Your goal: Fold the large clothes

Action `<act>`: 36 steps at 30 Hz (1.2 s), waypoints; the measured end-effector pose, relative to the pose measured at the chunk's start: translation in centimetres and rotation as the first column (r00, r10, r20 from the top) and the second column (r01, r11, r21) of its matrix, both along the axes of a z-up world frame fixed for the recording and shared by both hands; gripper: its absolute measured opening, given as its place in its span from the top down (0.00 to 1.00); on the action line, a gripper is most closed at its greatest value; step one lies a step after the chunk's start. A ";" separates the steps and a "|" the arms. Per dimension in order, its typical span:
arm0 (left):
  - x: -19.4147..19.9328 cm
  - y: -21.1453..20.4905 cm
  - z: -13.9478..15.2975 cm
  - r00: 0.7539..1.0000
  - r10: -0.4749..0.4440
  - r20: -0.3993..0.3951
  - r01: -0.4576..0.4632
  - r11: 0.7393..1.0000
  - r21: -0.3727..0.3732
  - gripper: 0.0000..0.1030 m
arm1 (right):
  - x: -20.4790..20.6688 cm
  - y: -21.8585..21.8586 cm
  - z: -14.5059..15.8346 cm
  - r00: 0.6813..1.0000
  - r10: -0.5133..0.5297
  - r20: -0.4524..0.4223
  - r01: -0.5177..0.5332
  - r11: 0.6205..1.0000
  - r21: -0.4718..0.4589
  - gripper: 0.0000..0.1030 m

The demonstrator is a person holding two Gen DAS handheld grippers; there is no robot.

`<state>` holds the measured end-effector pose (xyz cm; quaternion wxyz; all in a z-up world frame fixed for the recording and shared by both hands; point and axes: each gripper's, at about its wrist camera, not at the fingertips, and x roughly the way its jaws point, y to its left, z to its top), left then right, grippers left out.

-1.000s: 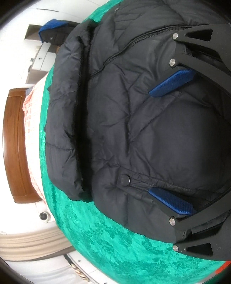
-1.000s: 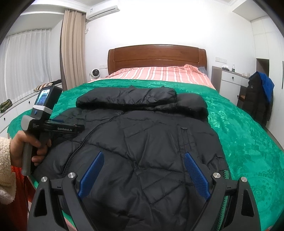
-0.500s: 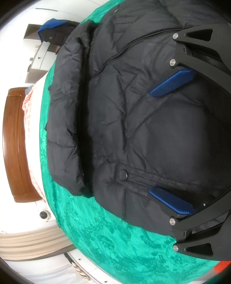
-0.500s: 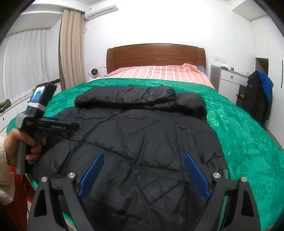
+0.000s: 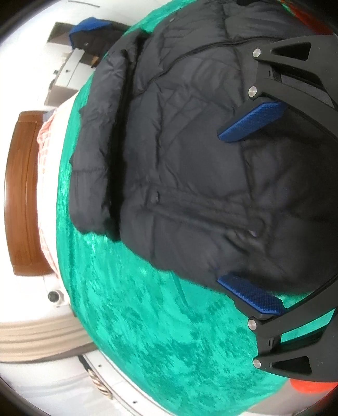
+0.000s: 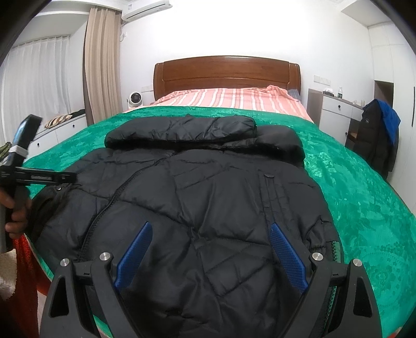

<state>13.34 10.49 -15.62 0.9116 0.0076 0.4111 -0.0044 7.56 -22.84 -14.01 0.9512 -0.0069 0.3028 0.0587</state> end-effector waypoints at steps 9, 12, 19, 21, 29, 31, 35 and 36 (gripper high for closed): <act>-1.1 2.4 -0.2 0.998 0.066 -0.021 -0.066 0.998 -0.018 0.00 | -0.1 0.4 -0.3 1.000 0.000 -0.005 0.000 1.000 -0.020 0.12; -1.1 2.5 -0.3 0.997 0.069 -0.025 -0.069 0.997 -0.020 0.00 | -0.1 0.6 -0.3 1.000 0.001 -0.003 -0.001 1.000 -0.028 0.12; -1.5 2.3 -0.7 0.998 0.061 -0.036 -0.061 0.998 -0.002 0.00 | -0.2 0.7 -0.2 1.000 0.000 -0.002 0.000 0.999 -0.034 0.12; -1.6 2.5 -0.9 0.997 0.066 -0.041 -0.067 0.998 -0.004 0.00 | -0.2 0.8 -0.2 1.000 0.000 0.000 0.000 0.999 -0.035 0.12; -1.6 3.1 -1.8 0.994 0.086 -0.071 -0.086 0.996 -0.006 0.01 | -0.2 0.7 -0.3 1.000 -0.003 -0.015 0.002 1.000 -0.031 0.12; -1.6 3.2 -1.9 0.994 0.088 -0.072 -0.089 0.996 -0.008 0.01 | -0.2 0.6 -0.3 1.000 -0.007 -0.020 0.007 1.000 -0.027 0.12; -1.6 3.2 -2.0 0.993 0.090 -0.072 -0.091 0.996 -0.009 0.01 | -0.1 0.4 -0.4 1.000 -0.014 -0.024 0.013 1.000 -0.023 0.12; -1.6 3.2 -1.9 0.993 0.089 -0.073 -0.090 0.996 -0.010 0.01 | -0.1 0.4 -0.4 1.000 -0.014 -0.026 0.013 1.000 -0.023 0.12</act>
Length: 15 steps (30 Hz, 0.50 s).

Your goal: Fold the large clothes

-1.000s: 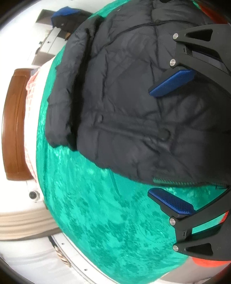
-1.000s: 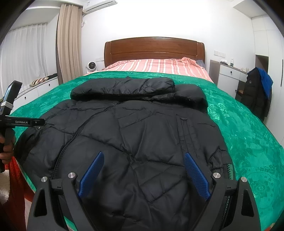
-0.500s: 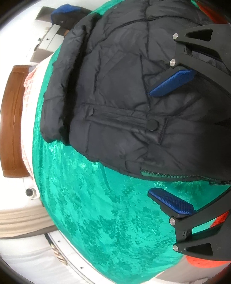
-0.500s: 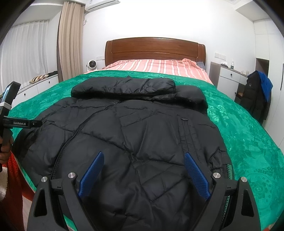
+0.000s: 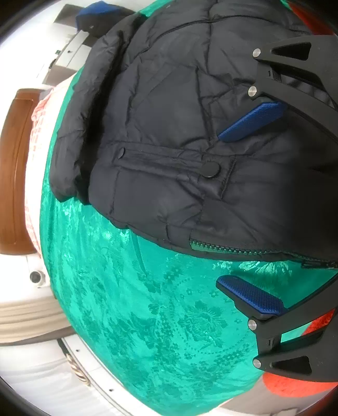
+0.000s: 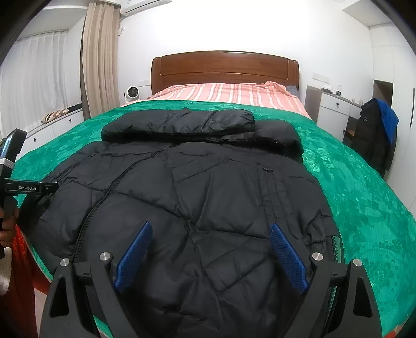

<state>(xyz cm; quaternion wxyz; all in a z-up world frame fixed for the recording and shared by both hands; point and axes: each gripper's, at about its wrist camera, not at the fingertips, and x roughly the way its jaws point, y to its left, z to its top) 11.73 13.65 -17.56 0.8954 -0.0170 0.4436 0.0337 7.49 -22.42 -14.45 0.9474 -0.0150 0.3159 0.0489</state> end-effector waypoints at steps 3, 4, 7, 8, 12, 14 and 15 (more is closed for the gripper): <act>-0.1 0.0 -0.2 1.000 0.003 -0.001 -0.003 1.000 -0.005 0.01 | 0.0 0.0 -0.1 1.000 0.002 -0.004 -0.002 1.000 0.000 0.12; -0.1 0.1 -0.2 1.000 0.004 -0.001 -0.004 1.000 -0.006 0.01 | 0.0 0.0 -0.1 1.000 0.003 -0.005 -0.003 1.000 -0.001 0.12; -0.1 0.1 -0.3 1.000 0.005 -0.001 -0.005 1.000 -0.008 0.01 | 0.0 0.1 -0.2 1.000 0.005 -0.007 -0.005 1.000 -0.004 0.12; -0.1 0.1 -0.3 1.000 0.004 -0.001 -0.004 1.000 -0.007 0.01 | 0.0 0.1 -0.2 1.000 0.005 -0.008 -0.005 1.000 -0.004 0.12; 0.0 0.2 -0.5 1.000 0.006 -0.002 -0.006 1.000 -0.009 0.01 | 0.1 0.1 -0.2 1.000 0.004 -0.011 -0.004 1.000 -0.005 0.12; 0.0 0.2 -0.5 1.000 0.007 -0.002 -0.007 1.000 -0.009 0.01 | 0.1 0.1 -0.2 1.000 0.004 -0.011 -0.004 1.000 -0.004 0.12; 0.0 0.2 -0.5 1.000 0.007 -0.001 -0.007 1.000 -0.008 0.01 | 0.1 0.1 -0.2 1.000 0.004 -0.011 -0.004 1.000 -0.004 0.12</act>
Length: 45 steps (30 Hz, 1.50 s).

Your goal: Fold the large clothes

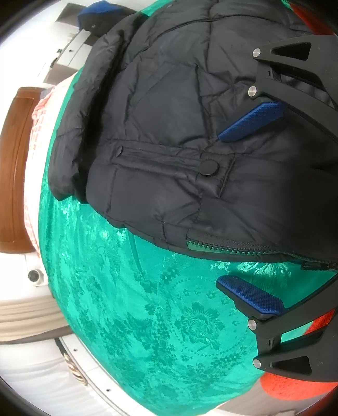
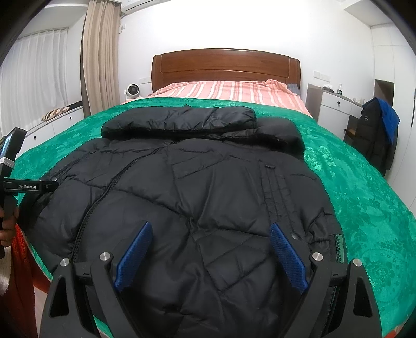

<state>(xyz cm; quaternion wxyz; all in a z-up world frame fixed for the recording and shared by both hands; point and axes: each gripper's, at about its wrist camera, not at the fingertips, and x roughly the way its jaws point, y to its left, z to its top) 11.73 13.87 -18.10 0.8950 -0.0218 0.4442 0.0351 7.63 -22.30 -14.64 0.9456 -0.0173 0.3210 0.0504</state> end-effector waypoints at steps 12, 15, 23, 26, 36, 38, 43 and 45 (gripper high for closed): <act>0.1 0.0 0.1 1.000 0.002 -0.001 -0.002 1.000 -0.001 0.01 | 0.0 0.0 0.0 1.000 0.002 -0.001 -0.002 1.000 -0.002 0.12; 0.0 -0.1 0.1 1.000 0.002 -0.001 -0.002 1.000 -0.002 0.01 | 0.0 0.0 0.0 1.000 0.002 0.002 -0.002 1.000 -0.002 0.12; 0.1 -0.1 0.1 1.000 0.002 -0.001 -0.002 1.000 -0.001 0.01 | 0.1 0.0 -0.1 1.000 0.002 0.002 -0.002 1.000 -0.003 0.12; 0.1 -0.1 0.0 1.000 0.001 -0.001 -0.001 1.000 0.000 0.01 | 0.1 0.0 -0.1 1.000 0.002 -0.001 -0.002 1.000 -0.001 0.12; -1.4 3.5 3.0 0.999 0.044 0.030 -0.043 0.998 -0.040 0.01 | -1.0 -7.3 2.6 0.976 -0.216 0.001 0.216 0.975 0.052 0.12; -1.5 5.2 2.8 0.999 0.046 0.009 -0.045 0.990 -0.131 0.01 | -1.4 -10.3 2.8 0.959 -0.279 -0.056 0.283 0.952 0.117 0.12; -1.4 5.3 -0.7 0.978 -0.131 -0.165 0.089 0.967 -0.239 0.01 | -2.1 -13.4 -0.4 0.927 -0.185 -0.326 0.268 0.935 0.233 0.12; -2.1 4.2 -0.9 0.975 -0.167 -0.145 0.143 0.977 -0.159 0.01 | -2.6 -13.6 -2.0 0.903 -0.148 -0.404 0.271 0.924 0.268 0.12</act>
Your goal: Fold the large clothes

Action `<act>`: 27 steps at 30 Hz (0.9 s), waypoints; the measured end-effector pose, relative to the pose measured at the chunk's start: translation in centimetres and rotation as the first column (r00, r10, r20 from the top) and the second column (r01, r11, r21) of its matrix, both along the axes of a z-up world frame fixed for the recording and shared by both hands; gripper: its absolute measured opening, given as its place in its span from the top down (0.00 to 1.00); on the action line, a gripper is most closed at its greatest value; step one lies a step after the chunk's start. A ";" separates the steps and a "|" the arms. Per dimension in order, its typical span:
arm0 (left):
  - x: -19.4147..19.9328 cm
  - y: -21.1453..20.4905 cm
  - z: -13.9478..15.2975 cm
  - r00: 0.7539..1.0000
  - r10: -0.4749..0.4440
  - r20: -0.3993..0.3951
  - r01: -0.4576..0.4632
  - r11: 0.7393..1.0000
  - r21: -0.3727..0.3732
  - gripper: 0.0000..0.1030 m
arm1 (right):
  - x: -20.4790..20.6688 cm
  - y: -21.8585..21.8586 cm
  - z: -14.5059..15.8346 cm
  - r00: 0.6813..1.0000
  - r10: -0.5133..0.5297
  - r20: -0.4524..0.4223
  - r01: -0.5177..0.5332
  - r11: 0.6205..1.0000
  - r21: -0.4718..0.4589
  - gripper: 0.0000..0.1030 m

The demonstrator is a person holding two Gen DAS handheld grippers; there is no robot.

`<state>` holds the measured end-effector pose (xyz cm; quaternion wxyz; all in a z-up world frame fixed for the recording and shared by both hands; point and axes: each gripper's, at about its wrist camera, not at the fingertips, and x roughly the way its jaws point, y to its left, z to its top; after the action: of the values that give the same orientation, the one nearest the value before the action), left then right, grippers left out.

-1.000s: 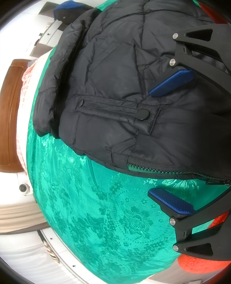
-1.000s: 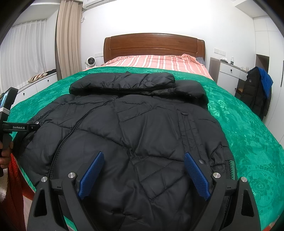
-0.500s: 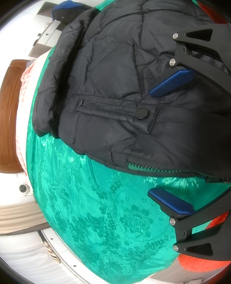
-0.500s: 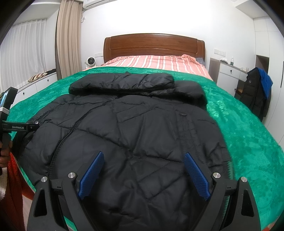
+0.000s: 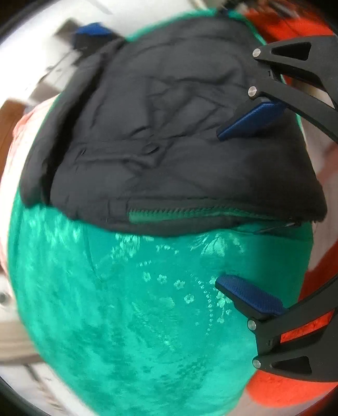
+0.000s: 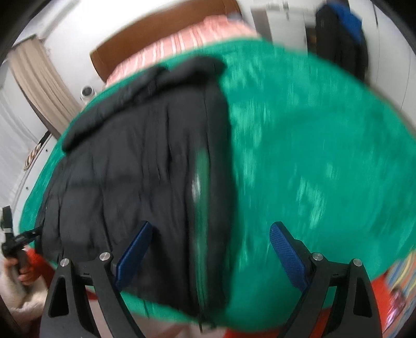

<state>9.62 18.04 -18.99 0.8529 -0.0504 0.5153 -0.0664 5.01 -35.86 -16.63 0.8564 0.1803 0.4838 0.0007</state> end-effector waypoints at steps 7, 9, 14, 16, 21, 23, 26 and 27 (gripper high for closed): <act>-1.2 -2.1 1.1 0.992 -0.114 -0.055 0.113 0.993 -0.015 0.79 | 0.0 2.1 0.2 0.982 0.176 -0.071 -0.172 0.983 0.058 0.78; -1.8 -2.2 2.7 0.990 -0.134 -0.044 0.133 0.991 -0.013 0.85 | -0.4 1.5 1.4 0.983 0.173 -0.067 -0.167 0.982 0.087 0.81; -5.9 -1.2 4.7 0.973 -0.214 -0.084 0.213 0.977 -0.028 0.85 | -4.2 1.1 4.2 0.971 0.220 -0.095 -0.207 0.970 0.127 0.82; -8.2 -0.4 4.6 0.965 -0.227 -0.127 0.222 0.974 -0.053 0.85 | -6.2 1.6 4.3 0.960 0.238 -0.147 -0.211 0.961 0.180 0.82; -11.6 2.0 7.7 0.966 -0.207 -0.154 0.174 0.964 -0.199 0.85 | -9.3 0.4 5.9 0.976 0.182 -0.121 -0.125 0.918 0.377 0.83; -10.3 3.1 11.6 0.978 -0.196 -0.076 0.167 0.945 -0.282 0.86 | -7.8 -1.0 8.9 0.991 0.131 -0.015 -0.110 0.880 0.461 0.83; -5.6 3.5 18.0 0.976 -0.204 0.078 0.218 0.926 -0.307 0.86 | -3.2 -2.3 13.4 0.984 0.118 0.132 -0.167 0.864 0.475 0.83; -4.0 3.4 19.5 0.972 -0.205 0.119 0.232 0.924 -0.303 0.86 | -1.1 -2.7 15.0 0.977 0.114 0.182 -0.187 0.864 0.467 0.83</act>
<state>5.58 21.41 0.56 0.8424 -0.1254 0.4635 -0.2446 3.96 -38.52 -1.66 0.8153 0.3487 0.4161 0.2013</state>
